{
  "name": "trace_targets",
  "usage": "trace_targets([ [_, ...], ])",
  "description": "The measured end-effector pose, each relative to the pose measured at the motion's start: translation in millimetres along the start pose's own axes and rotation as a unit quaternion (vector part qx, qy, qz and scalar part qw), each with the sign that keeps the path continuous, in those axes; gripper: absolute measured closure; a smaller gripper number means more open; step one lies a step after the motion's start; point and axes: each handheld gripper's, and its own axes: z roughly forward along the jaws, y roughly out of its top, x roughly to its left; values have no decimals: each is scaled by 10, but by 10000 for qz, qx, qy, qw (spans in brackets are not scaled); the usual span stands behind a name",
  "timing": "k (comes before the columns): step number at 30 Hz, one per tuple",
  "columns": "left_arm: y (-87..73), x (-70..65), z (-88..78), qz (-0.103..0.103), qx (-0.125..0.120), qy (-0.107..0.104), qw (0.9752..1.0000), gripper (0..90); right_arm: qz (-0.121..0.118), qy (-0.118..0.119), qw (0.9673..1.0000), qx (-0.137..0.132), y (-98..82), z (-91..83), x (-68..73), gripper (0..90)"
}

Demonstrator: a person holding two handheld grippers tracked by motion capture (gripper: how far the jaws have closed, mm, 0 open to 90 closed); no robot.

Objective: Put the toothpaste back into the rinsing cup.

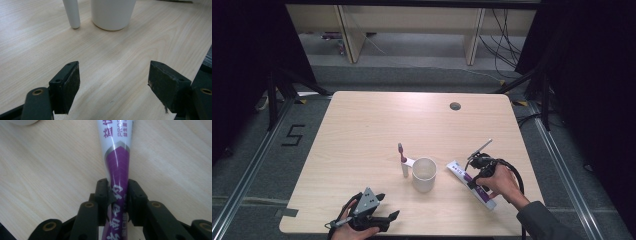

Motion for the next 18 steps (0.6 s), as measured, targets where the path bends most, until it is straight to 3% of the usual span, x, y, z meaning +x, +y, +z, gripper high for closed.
trace_targets([
  [2, 3, -4, 6, -74, -56, 30, 10000, 253, 21, 37, 10000, 83, 9, 10, 23, 755],
  [3, 5, 10, 7, -94, -56, 27, 9999, 253, -498, -4, 9987, -43, 31, 74, -34, 755],
  [7, 4, 10, 5, -85, -48, 22, 10000, 253, -454, 6, 9990, 58, 43, 92, -13, 757],
  [8, 8, 26, -6, 40, 76, 65, 9999, 253, -449, 5, 9989, 108, 48, 86, -9, 758],
  [9, 3, -2, 9, -94, -34, 24, 9999, 253, -450, 16, 9989, 137, 52, 85, -10, 758],
  [12, 4, 0, 9, -82, -28, 22, 10000, 253, -447, 15, 9989, 171, 64, 88, -2, 760],
  [13, 8, 23, -5, 42, 78, 58, 9999, 253, -443, 24, 9988, 188, 66, 87, -1, 760],
  [16, 1, 10, -3, -24, 30, 28, 10000, 254, -464, 7, 9987, 233, 68, 82, 5, 762],
  [17, 5, 21, -2, 26, 69, 69, 9999, 254, -269, 9, 9990, 348, 70, 74, 39, 762],
  [18, 5, 12, 8, -12, 26, 64, 10000, 254, -325, -27, 9988, 368, 80, 80, 40, 762],
])
